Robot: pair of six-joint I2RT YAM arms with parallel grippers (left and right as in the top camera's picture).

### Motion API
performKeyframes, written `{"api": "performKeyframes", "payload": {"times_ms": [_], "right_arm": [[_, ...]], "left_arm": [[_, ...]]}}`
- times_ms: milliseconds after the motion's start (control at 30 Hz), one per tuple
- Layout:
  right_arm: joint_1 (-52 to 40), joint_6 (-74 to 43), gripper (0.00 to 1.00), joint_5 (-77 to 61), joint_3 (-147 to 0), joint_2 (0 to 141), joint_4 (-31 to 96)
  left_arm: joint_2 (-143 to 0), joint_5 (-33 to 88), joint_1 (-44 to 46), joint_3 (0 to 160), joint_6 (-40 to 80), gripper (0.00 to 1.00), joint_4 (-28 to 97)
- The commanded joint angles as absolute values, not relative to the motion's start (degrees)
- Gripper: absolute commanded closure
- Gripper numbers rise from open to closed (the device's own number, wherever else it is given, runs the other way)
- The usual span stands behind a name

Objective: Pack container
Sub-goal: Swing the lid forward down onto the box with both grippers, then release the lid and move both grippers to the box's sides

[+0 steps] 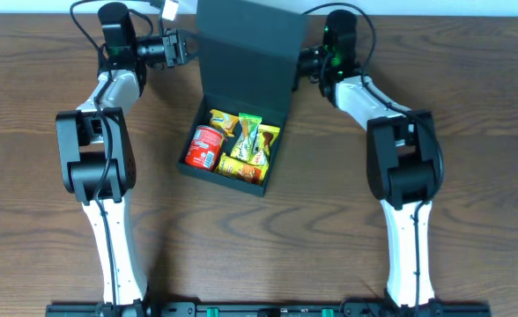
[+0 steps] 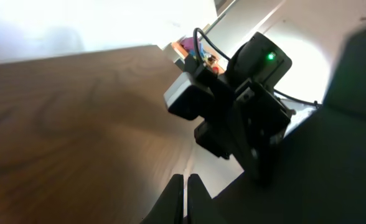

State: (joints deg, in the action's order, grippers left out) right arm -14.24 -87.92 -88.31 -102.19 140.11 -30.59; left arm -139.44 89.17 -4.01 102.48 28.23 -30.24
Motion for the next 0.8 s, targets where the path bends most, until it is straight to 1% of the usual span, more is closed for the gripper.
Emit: {"api": "performKeyframes", "payload": {"times_ms": [0, 200, 333, 400, 467, 633, 767], "right_arm": [[-16.43, -89.36, 0.98, -89.38, -102.63, 140.27, -30.7], [-16.16, -89.32, 0.99, -88.92, -102.63, 140.27, -30.79], [-15.22, -89.34, 0.98, -88.64, -102.63, 140.27, -32.88], [-14.31, -89.3, 0.99, -87.83, -102.63, 140.27, -33.98], [-13.19, -87.07, 0.98, -86.46, -102.63, 140.27, -35.55], [-10.26, -72.12, 0.99, -78.59, -102.63, 140.27, -35.99], [-9.76, -59.29, 0.98, -72.93, -102.63, 140.27, -31.88]], "left_arm": [[-140.35, 90.7, -3.57, 103.68, 33.45, 0.95, -30.7], [-138.65, 90.7, -2.07, 103.68, 41.98, 0.94, -39.09], [-137.56, 90.67, -1.15, 103.68, 50.96, 0.95, -49.89], [-137.56, 90.7, -1.15, 103.57, 53.43, 0.95, -55.42], [-137.56, 90.67, -1.56, 103.55, 52.01, 0.95, -56.21], [-137.56, 89.43, -2.22, 103.55, 40.53, 0.95, -55.55], [-137.56, 76.29, -1.39, 103.55, 30.89, 0.95, -46.35]]}}
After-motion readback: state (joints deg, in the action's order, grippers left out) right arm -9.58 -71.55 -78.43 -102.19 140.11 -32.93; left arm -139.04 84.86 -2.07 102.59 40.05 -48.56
